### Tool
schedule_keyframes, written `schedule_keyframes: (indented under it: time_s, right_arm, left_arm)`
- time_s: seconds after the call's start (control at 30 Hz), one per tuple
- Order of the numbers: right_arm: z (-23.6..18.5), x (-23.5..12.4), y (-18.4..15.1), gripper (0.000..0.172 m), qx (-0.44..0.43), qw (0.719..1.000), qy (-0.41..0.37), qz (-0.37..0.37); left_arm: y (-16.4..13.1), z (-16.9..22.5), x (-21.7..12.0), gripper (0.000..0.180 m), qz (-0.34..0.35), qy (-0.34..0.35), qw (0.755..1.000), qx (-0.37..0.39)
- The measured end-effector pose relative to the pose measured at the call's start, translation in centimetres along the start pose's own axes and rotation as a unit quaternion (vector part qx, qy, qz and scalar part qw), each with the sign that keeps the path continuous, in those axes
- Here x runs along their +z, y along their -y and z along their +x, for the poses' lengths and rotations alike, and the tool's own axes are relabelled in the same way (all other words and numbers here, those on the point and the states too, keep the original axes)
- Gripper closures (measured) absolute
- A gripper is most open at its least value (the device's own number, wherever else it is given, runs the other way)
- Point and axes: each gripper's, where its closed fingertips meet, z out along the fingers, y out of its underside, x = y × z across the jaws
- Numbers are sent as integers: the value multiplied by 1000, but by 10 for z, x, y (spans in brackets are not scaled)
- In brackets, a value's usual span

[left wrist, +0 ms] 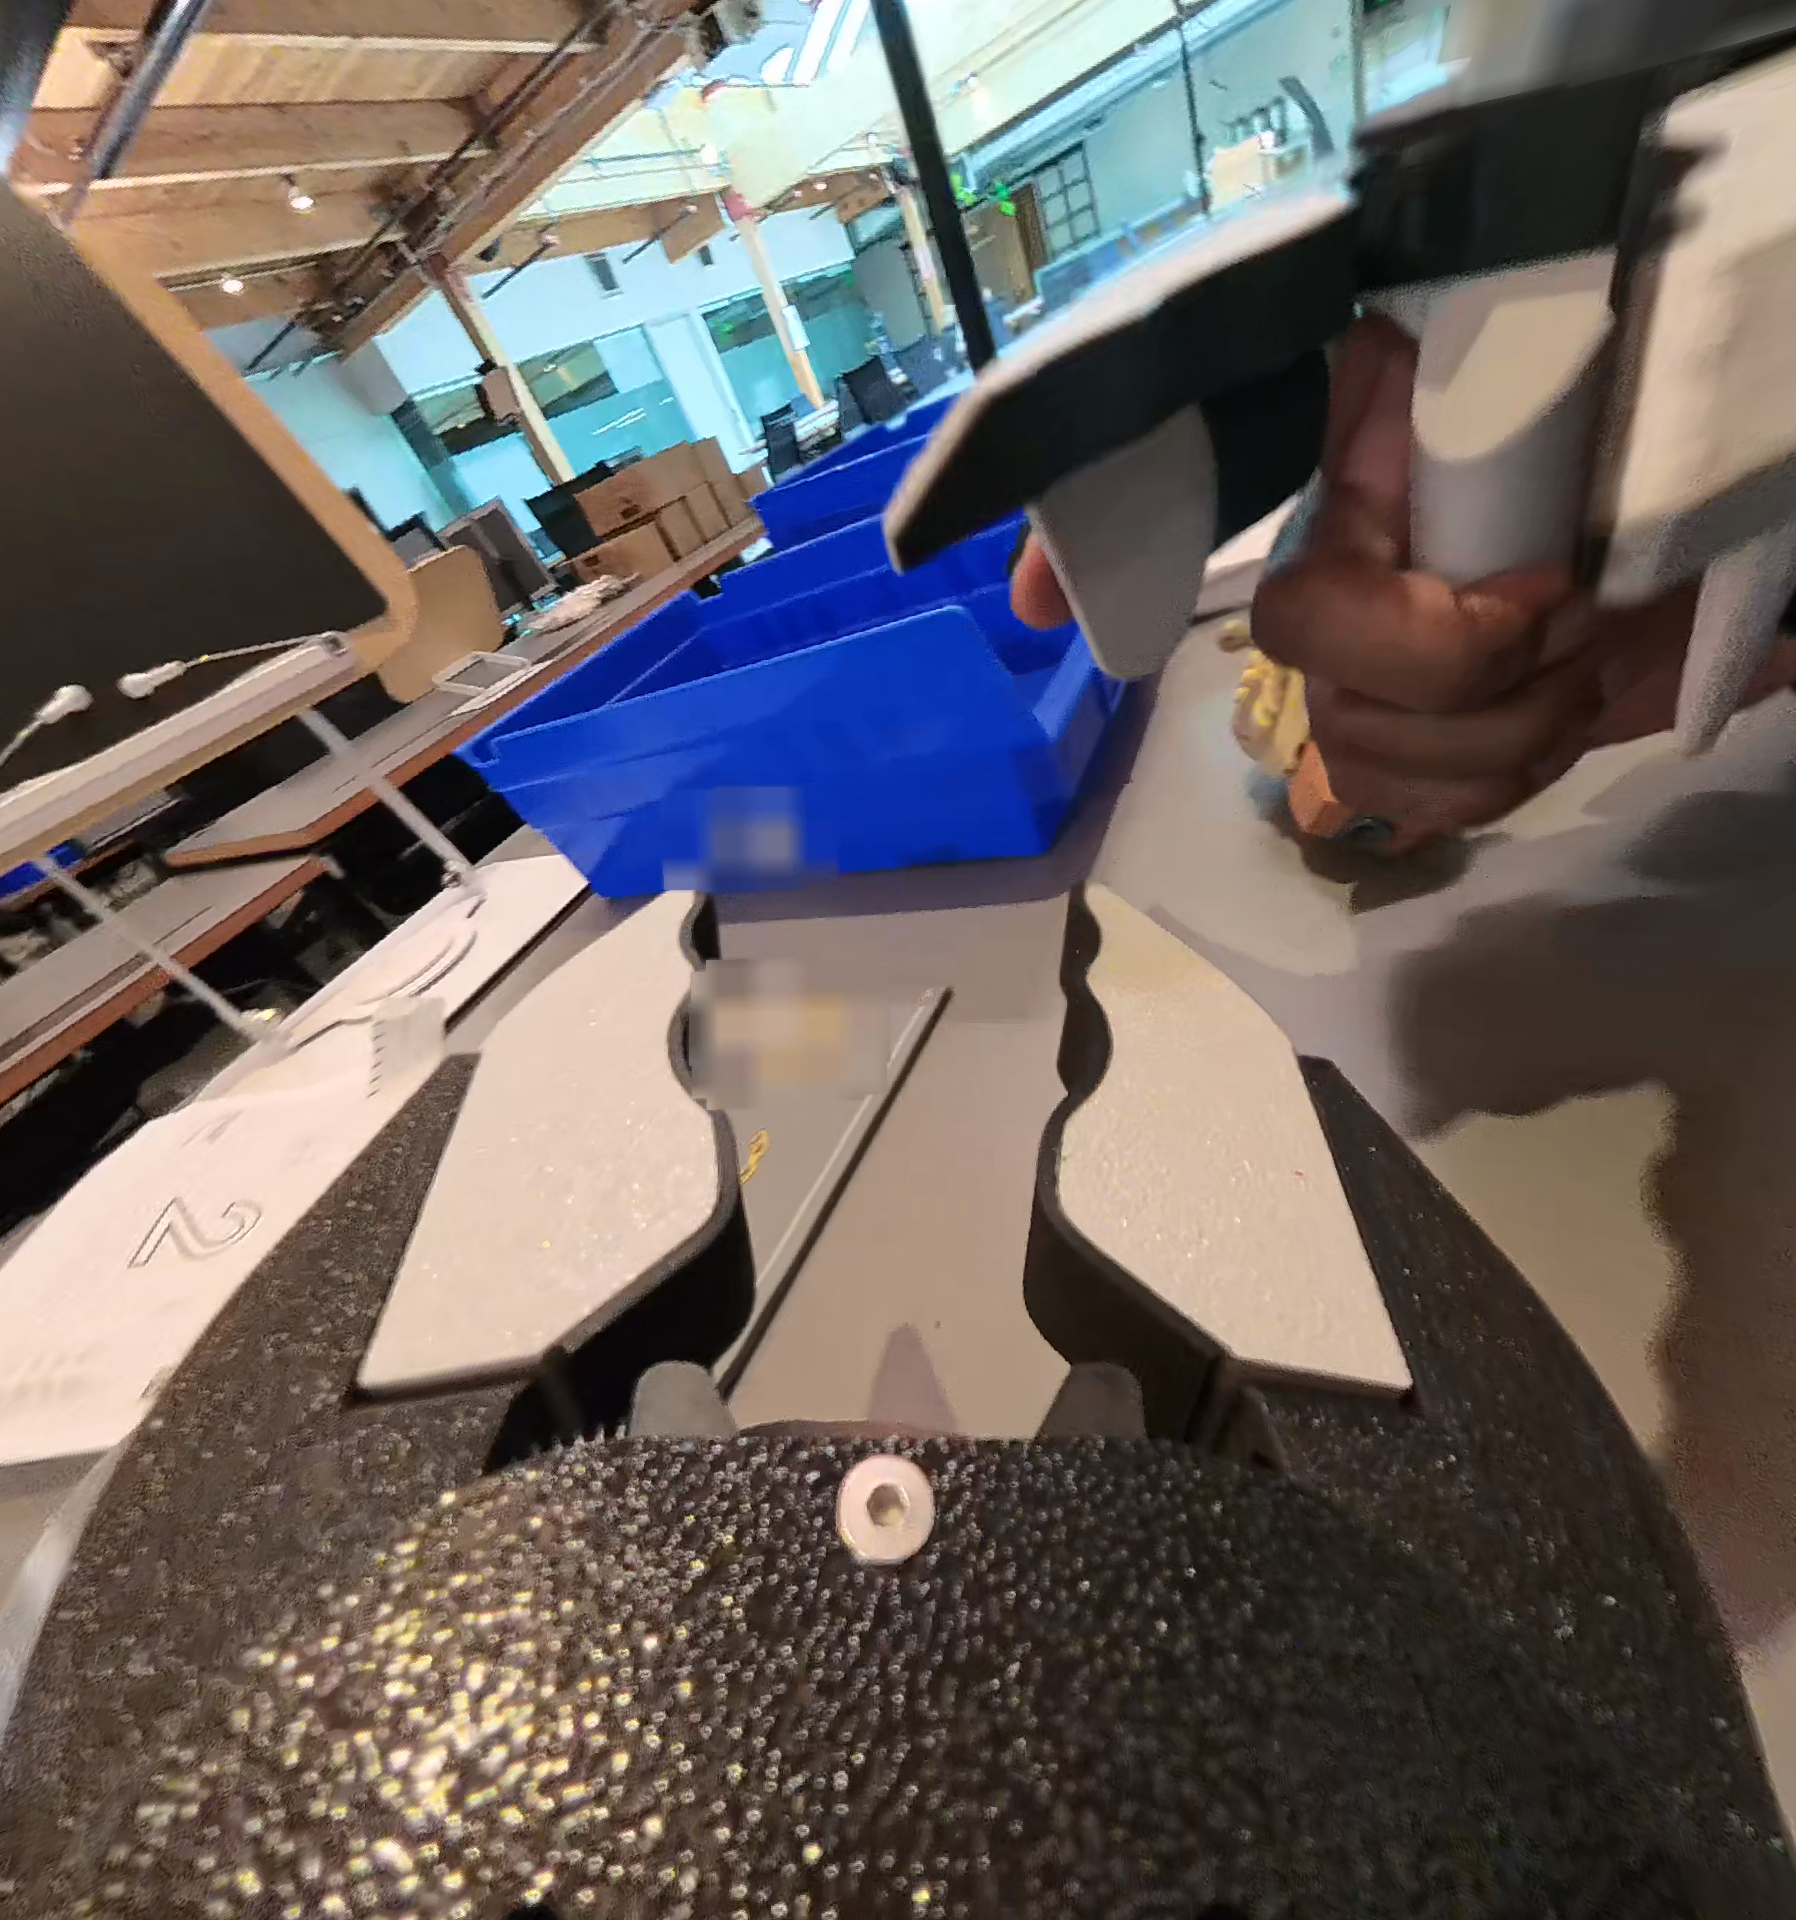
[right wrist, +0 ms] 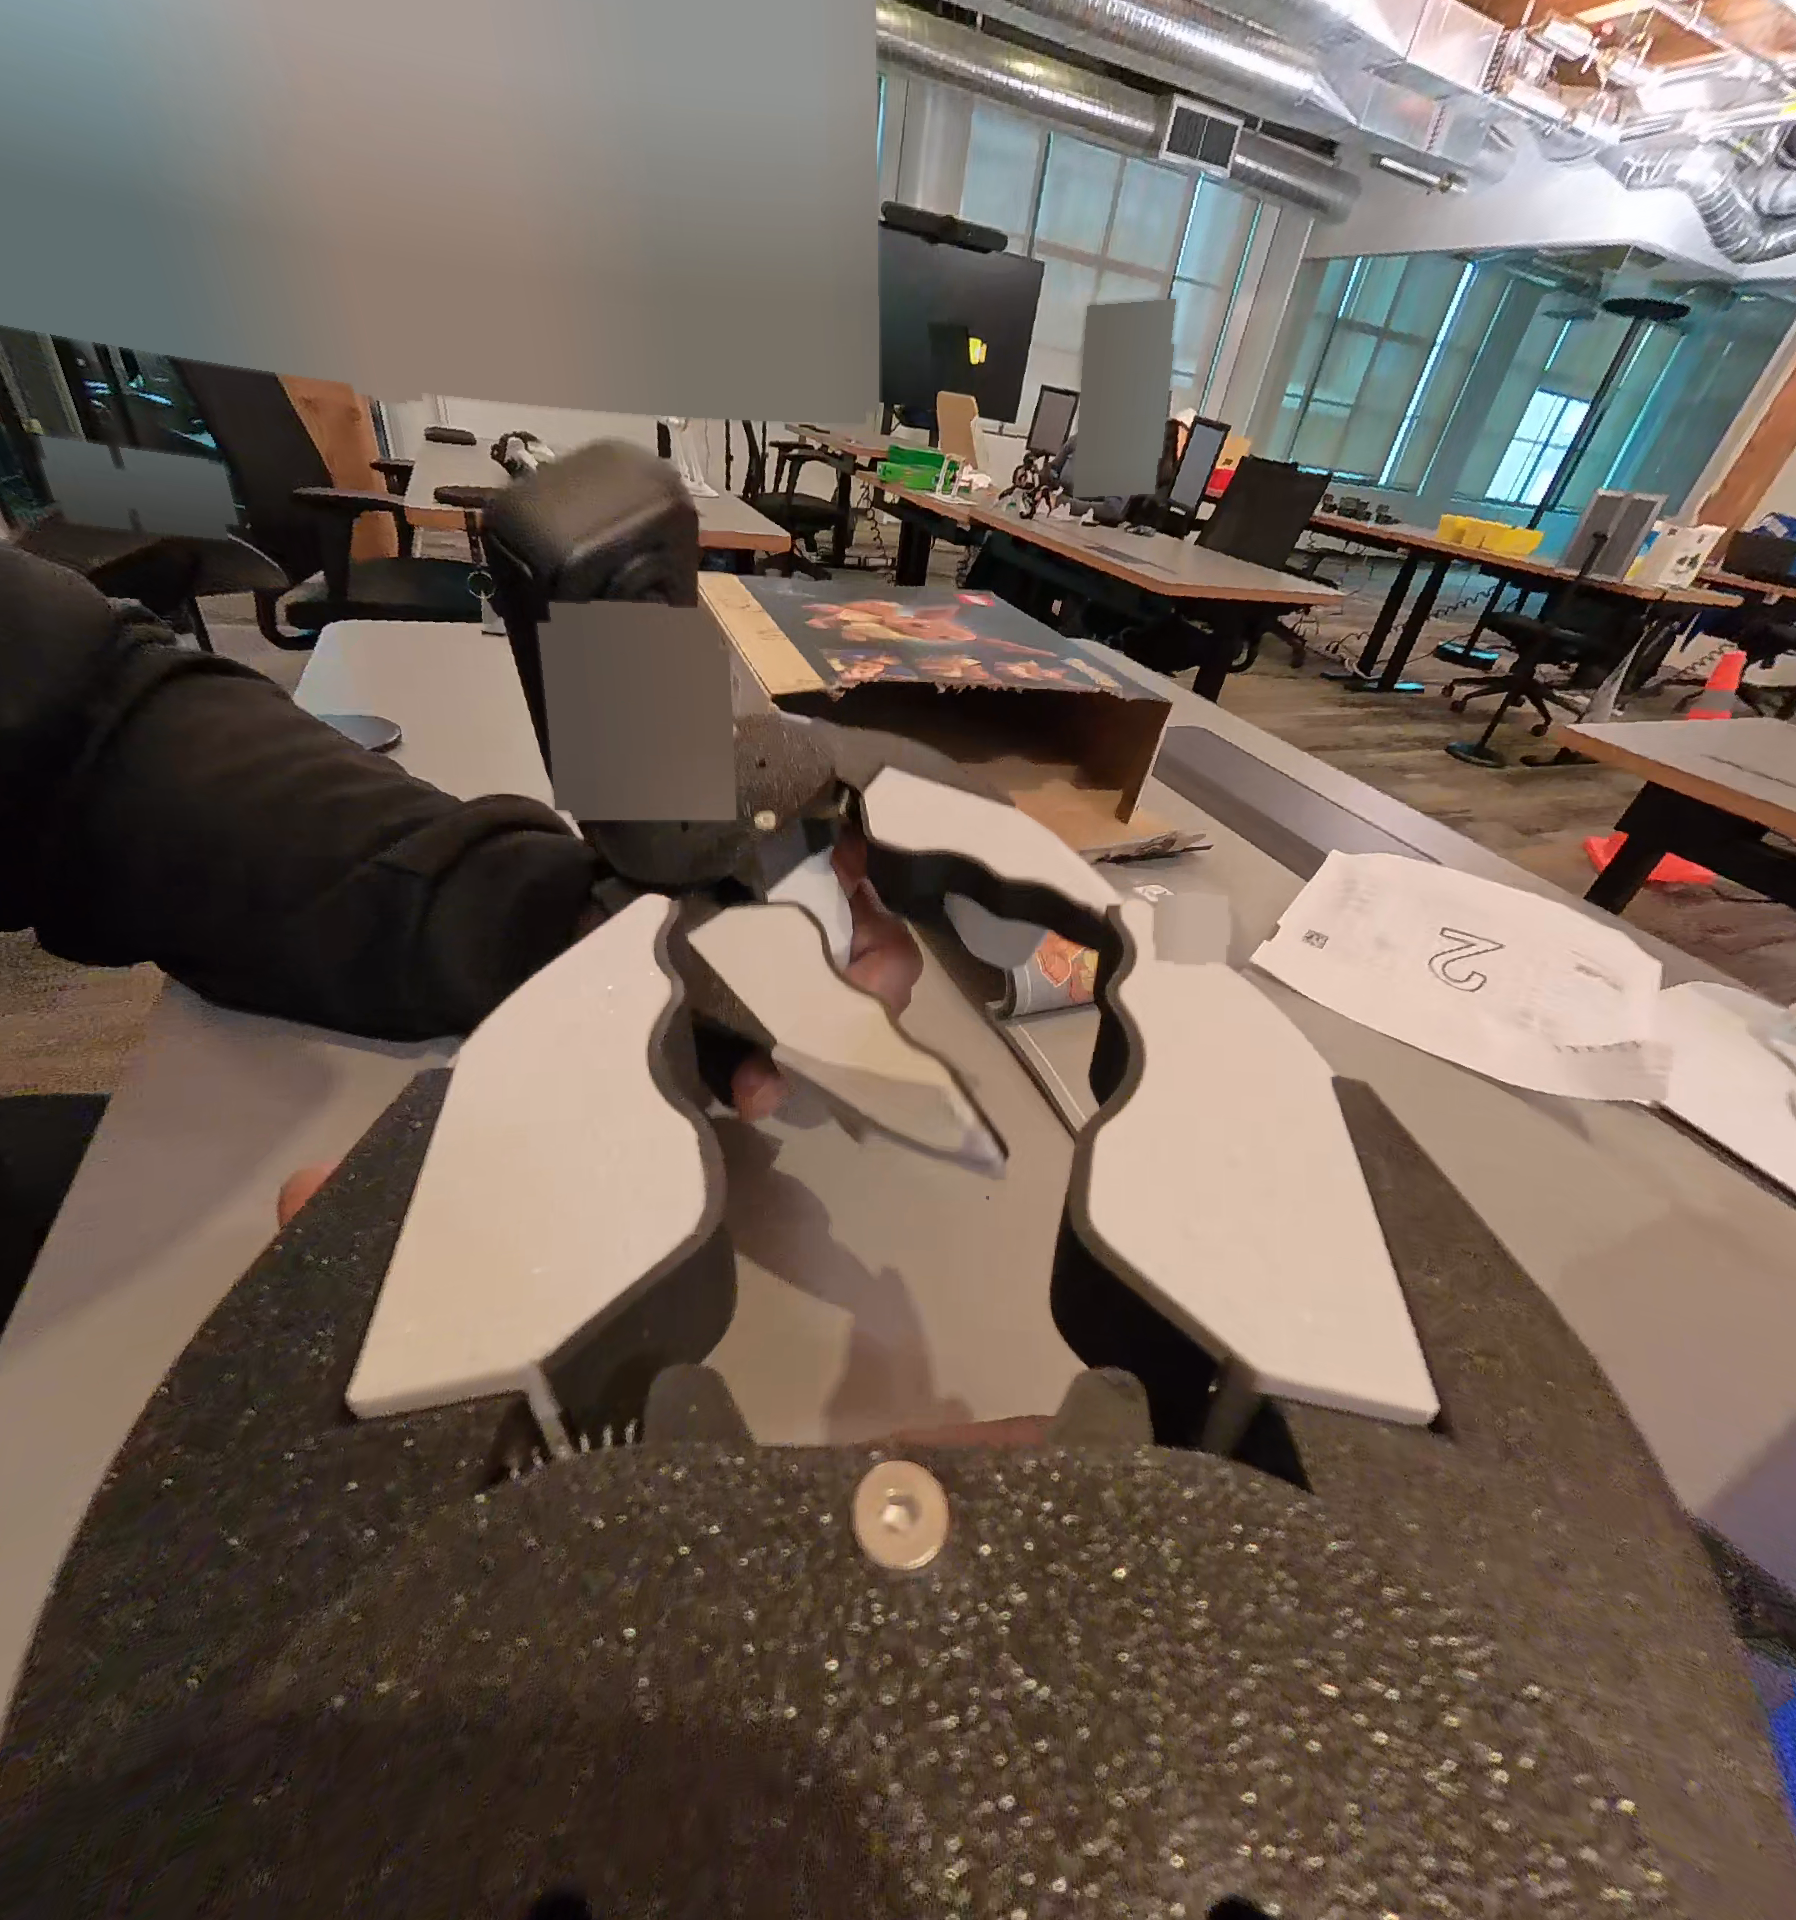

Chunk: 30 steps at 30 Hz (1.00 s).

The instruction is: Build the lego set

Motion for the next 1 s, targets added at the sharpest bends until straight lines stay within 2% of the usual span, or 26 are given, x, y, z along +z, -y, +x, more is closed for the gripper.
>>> schedule_keyframes:
  time_s: [0.23,0.57,0.67,0.73,0.83,1.0]
  right_arm:
    - [4,15,-45,101,26,998,-3,-64]
    - [-6,10,-58,105,66,995,8,-79]
    - [-6,9,-60,108,67,994,8,-86]
    - [-6,9,-63,110,60,993,4,-97]
    - [-8,10,-67,111,49,992,5,-113]
    - [-10,11,-70,114,47,991,11,-121]
  left_arm:
    - [-3,-19,-10,126,7,24,1000,-13]
    - [-12,-13,-7,131,-26,16,999,14]
    - [-34,-29,-8,135,-95,50,994,22]
    - [-62,-48,-14,138,-185,91,978,38]
    - [-99,-50,-23,141,-293,70,953,28]
    - [-102,-40,-24,148,-319,50,946,15]
